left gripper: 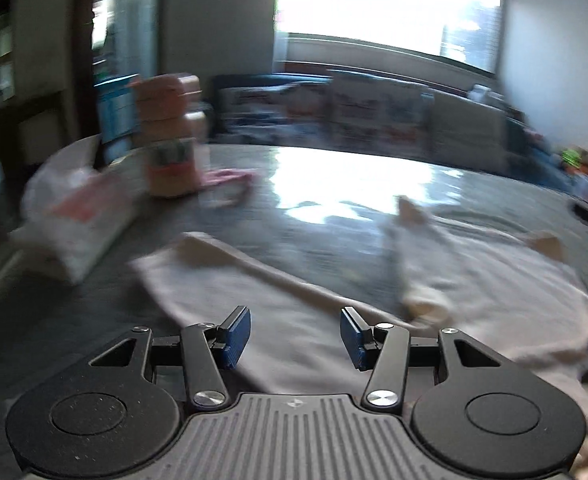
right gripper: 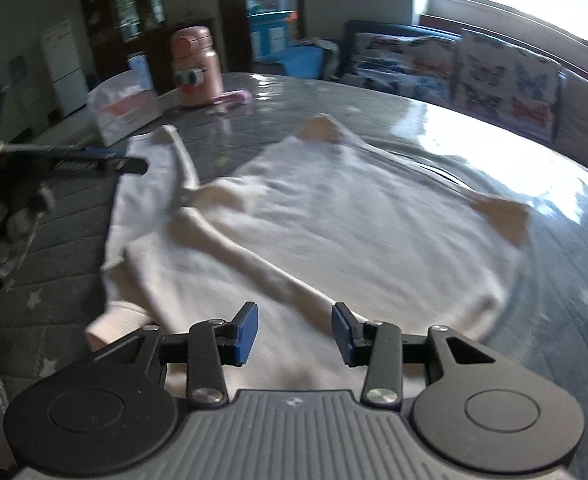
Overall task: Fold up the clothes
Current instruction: 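Grasp the other sleeve with the left gripper and lift it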
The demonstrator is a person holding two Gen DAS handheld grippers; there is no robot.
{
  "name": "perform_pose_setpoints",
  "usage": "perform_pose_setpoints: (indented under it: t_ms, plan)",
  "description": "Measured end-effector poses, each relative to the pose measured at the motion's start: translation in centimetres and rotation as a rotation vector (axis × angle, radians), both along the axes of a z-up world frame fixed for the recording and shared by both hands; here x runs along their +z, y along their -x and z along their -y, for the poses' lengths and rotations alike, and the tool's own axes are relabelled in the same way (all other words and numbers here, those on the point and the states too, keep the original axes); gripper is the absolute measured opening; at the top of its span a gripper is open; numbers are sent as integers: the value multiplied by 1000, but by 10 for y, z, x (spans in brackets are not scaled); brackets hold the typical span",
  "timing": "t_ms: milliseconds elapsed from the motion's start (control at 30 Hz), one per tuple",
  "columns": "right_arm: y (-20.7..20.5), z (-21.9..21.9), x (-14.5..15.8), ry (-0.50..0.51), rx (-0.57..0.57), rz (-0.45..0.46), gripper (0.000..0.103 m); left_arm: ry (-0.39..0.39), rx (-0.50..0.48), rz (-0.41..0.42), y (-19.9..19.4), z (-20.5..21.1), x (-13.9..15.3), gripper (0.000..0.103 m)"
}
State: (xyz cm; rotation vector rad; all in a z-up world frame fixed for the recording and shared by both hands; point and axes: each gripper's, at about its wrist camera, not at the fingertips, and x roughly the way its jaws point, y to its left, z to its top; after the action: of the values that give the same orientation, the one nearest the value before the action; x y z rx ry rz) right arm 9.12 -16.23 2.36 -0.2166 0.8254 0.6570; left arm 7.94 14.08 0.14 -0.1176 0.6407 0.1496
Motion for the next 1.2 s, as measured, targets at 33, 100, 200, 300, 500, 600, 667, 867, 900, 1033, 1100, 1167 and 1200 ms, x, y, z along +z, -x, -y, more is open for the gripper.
perform_pose_setpoints:
  t_ms: [33,100,200,300,500,600,667,867,900,1033,1100,1167,1200]
  plan:
    - [0,-9,0,0,21,1,40,1,38,-3,-1,-8,-1,52]
    - [0,-25,1,-9,61,-2,39,-1,95,-11,-5,-25,-3,52]
    - [-1,-45,2,-19,104,2,39,16,148,-21,-7,-44,-5,52]
    - [-3,-62,1,-27,141,-3,33,28,178,-20,-9,-56,-6,52]
    - [-4,-86,-6,-23,191,-6,32,67,214,-32,-20,-72,-11,51]
    - [-2,-91,-11,-8,199,-18,33,90,227,-44,-27,-78,-15,45]
    - [0,-91,-10,-8,199,-14,33,94,237,-48,-29,-81,-17,41]
    - [3,-81,-2,-31,181,-5,33,94,263,-38,-35,-86,-17,37]
    - [3,-80,-1,-32,178,-3,33,83,266,-37,-36,-85,-18,32]
    - [4,-74,3,-41,158,2,33,71,282,-33,-38,-86,-19,5]
    - [6,-68,6,-49,147,6,33,69,287,-12,-33,-85,-14,3]
    - [7,-62,10,-59,135,13,33,53,272,28,-25,-79,-4,3]
    - [8,-58,11,-63,127,16,33,47,261,50,-20,-76,2,2]
